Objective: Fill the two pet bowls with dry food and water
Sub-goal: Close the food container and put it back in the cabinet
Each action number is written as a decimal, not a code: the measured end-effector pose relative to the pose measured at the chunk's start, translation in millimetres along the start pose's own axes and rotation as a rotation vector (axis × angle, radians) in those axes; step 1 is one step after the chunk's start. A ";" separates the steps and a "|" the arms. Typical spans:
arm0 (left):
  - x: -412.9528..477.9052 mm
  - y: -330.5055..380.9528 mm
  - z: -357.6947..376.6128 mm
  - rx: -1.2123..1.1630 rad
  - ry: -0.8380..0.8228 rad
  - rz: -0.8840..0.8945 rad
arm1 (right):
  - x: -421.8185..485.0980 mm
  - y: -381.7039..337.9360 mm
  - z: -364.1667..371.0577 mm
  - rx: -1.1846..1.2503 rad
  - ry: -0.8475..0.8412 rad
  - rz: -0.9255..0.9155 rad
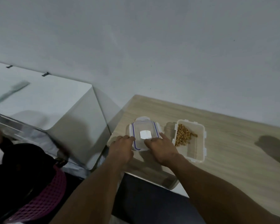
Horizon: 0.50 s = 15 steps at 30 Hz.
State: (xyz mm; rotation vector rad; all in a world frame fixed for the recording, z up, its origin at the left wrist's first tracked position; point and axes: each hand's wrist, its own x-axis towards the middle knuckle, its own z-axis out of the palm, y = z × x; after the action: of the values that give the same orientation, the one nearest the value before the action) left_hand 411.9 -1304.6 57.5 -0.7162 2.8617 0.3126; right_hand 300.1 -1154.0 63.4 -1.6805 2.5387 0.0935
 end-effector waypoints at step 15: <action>35.1 86.9 -116.6 -0.840 0.225 0.086 | -26.1 91.7 -139.6 0.710 0.588 0.389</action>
State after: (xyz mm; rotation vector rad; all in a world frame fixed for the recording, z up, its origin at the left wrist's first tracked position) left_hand 326.0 -1273.7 175.9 -0.7705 2.9031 1.5871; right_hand 219.4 -1108.8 204.9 -1.0150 2.7111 -1.2747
